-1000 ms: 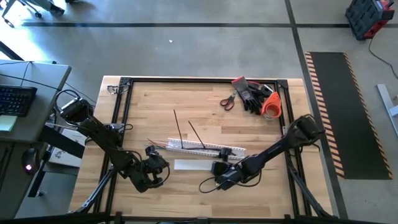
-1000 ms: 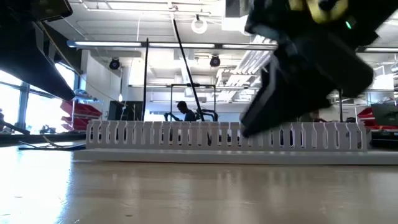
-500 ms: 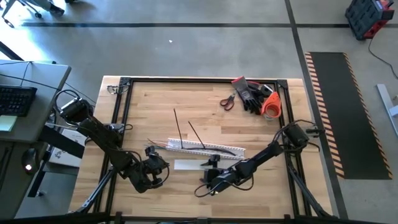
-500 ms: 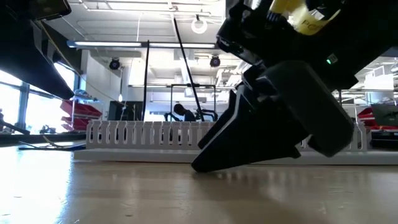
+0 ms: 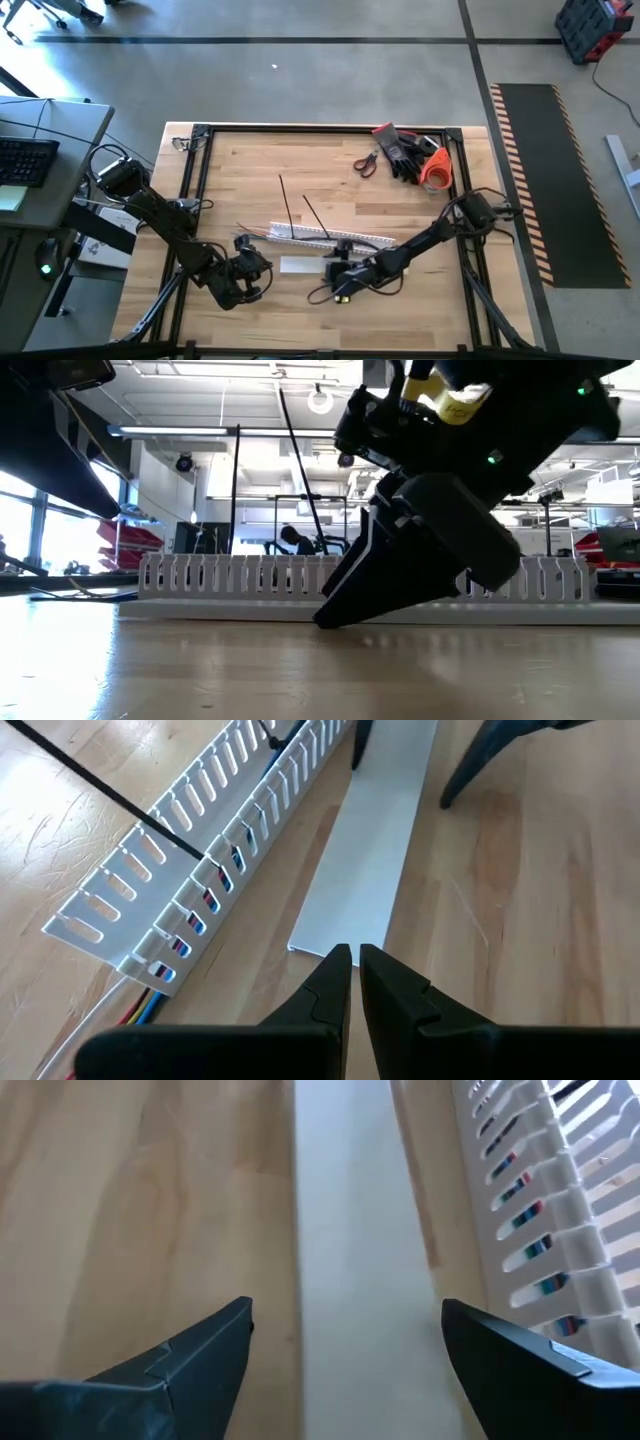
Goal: Ziptie cables
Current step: Close the white cable duct
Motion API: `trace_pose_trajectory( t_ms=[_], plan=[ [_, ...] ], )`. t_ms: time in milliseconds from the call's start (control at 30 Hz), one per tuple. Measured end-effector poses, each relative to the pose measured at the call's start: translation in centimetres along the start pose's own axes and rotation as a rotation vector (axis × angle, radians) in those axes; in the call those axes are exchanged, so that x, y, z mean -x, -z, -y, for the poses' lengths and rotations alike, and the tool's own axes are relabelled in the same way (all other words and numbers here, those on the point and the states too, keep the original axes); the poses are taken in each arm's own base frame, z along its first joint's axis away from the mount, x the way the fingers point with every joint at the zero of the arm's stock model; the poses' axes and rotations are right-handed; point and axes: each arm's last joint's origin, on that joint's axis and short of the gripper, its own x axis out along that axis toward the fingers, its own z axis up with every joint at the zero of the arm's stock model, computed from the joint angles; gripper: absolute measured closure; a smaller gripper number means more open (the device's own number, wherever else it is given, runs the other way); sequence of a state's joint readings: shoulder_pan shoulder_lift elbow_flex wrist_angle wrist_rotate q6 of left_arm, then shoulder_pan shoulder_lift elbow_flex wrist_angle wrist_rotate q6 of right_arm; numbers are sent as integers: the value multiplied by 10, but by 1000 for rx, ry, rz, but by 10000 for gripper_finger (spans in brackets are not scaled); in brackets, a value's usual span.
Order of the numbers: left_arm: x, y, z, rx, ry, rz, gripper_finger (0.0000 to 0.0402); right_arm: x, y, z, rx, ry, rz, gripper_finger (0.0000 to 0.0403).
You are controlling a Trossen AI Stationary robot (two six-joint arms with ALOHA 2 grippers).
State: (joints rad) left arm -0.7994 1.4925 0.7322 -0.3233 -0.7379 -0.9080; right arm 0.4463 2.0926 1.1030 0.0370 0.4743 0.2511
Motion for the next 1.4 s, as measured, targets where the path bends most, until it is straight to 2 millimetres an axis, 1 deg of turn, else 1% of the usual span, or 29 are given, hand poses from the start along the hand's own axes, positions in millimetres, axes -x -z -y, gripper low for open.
trace_pose_trajectory(
  t_ms=[167, 367, 467, 633, 833, 967, 1067, 1133, 1167, 1400],
  plan=[
    [0, 0, 0, -3, 2, 0, 393, -5, -2, 9, 24, -6, -12, 94],
    [0, 0, 0, -3, 2, -1, 393, -10, -3, 21, 10, -20, -45, 94],
    [0, 0, 0, -3, 2, -1, 393, -11, -4, 23, 9, -60, -50, 94],
    [0, 0, 0, -3, 2, -1, 393, -10, -4, 20, 6, -77, -40, 94],
    [0, 0, 1, 1, 6, 2, 393, -5, -2, 4, -41, -101, -4, 94],
    [0, 0, 1, 1, 5, 2, 393, 10, -9, -7, -21, -49, 42, 94],
    [0, 0, 1, 2, 6, 2, 393, 22, -13, -14, 15, -48, 55, 94],
    [0, -1, 1, 3, 6, 3, 393, 26, -16, -17, 21, -47, 68, 94],
    [0, -1, 1, 4, 7, 5, 393, 27, -15, -17, 21, -45, 60, 94],
    [0, -1, 1, -4, 9, 8, 393, 10, -7, -1, -100, -45, 19, 94]
  ],
)
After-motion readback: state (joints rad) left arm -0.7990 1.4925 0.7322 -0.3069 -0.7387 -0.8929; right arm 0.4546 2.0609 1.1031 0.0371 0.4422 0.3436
